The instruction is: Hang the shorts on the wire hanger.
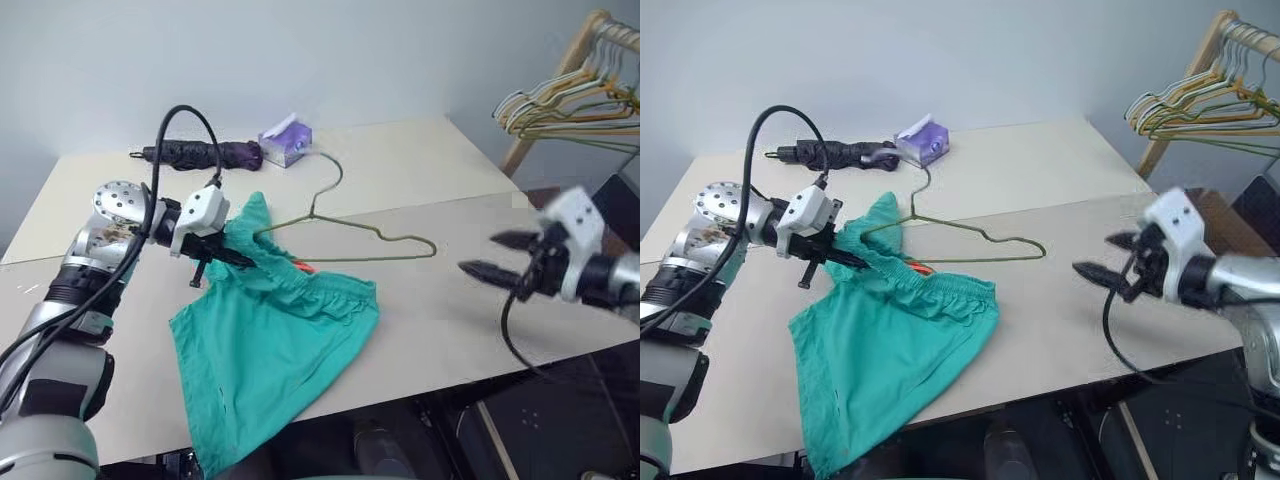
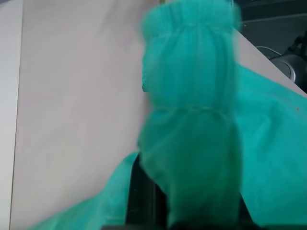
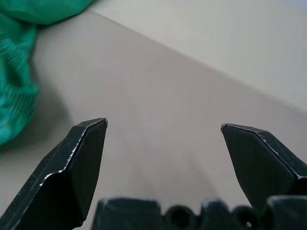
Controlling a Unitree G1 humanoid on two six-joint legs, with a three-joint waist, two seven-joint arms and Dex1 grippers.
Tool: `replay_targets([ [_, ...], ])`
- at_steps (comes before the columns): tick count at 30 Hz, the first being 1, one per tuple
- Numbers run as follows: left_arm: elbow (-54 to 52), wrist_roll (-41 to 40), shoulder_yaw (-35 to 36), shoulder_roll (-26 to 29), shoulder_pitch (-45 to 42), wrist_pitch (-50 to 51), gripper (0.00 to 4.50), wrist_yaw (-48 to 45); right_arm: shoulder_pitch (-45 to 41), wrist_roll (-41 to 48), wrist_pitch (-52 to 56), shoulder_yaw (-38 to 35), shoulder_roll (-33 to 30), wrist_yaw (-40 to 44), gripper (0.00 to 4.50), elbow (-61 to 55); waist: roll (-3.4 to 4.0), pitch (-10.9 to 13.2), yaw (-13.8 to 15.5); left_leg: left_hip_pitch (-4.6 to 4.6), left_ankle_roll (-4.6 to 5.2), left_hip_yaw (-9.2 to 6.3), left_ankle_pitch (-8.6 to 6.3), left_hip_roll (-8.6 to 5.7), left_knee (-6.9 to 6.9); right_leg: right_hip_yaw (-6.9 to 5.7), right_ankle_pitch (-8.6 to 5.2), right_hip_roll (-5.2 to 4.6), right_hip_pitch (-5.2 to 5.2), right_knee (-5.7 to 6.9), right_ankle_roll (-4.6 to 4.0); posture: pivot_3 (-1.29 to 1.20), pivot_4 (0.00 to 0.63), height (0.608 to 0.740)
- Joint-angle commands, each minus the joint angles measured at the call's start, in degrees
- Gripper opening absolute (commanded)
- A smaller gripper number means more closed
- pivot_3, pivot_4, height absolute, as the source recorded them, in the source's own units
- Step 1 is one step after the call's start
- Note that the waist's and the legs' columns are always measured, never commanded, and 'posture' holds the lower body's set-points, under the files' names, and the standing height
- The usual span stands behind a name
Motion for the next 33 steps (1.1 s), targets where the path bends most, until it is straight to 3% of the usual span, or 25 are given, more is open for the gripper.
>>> replay_targets([
  [1,-0.5,0.5,2.0,0.2,-2.0,0.4,0.08,-0.2,1.2,3.5,-1.3,-2.2,0.8,0.1,4.44,-4.8,0.01,0.0,-0.1,0.07,0.00,0.05,0.00,0.00,0.00,0.06,0.00,0.00,0.02,0.04,-0.01,-0.16,0.059,0.740],
  [5,0.5,0.8,1.8,-0.3,-3.4,0.4,0.08,-0.2,2.2,6.4,0.7,1.1,5.0,-2.9,4.44,-6.4,-0.01,0.0,0.1,0.39,0.00,0.00,-0.01,0.10,-0.01,0.00,-0.03,0.11,0.38,0.00,0.09,-0.16,0.059,0.740],
  [8,1.3,1.0,2.2,-1.1,-4.4,0.9,0.08,-0.2,1.7,6.2,1.6,8.8,10.9,-6.7,4.44,-6.9,-0.03,0.0,0.2,0.67,0.13,0.02,-0.09,0.13,-0.04,-0.02,-0.16,0.12,0.73,-0.15,0.31,-0.17,0.056,0.740],
  [14,1.3,1.4,3.0,-2.2,-4.4,1.6,0.08,-0.2,-1.9,5.8,3.7,17.2,19.8,-12.3,4.44,-4.2,0.00,0.0,0.2,0.56,0.18,-0.01,-0.12,0.07,-0.03,-0.01,-0.04,0.08,0.65,-0.16,0.08,-0.15,0.054,0.740],
  [19,0.2,1.5,3.7,-2.4,-3.6,2.1,0.08,-0.2,-4.6,6.9,5.3,19.0,23.7,-14.3,4.44,-1.4,0.00,0.0,0.8,0.56,0.18,-0.03,-0.12,0.05,-0.03,-0.03,-0.04,0.06,0.65,-0.14,0.08,-0.14,0.052,0.740],
  [24,0.2,1.9,4.5,-2.0,-3.0,1.9,0.08,-0.2,-5.3,5.8,5.4,21.5,25.1,-15.4,3.27,0.8,0.00,0.0,1.6,0.56,0.18,-0.02,-0.12,0.05,-0.02,-0.03,-0.04,0.06,0.65,-0.14,0.08,-0.13,0.050,0.740],
  [33,0.0,1.9,4.3,-0.5,-1.7,1.4,0.08,-0.2,-4.4,7.2,4.9,16.9,23.9,-16.8,0.16,2.1,0.00,0.0,2.4,0.55,0.18,-0.02,-0.13,0.02,-0.02,-0.04,-0.04,0.03,0.65,-0.16,0.08,-0.13,0.051,0.740],
])
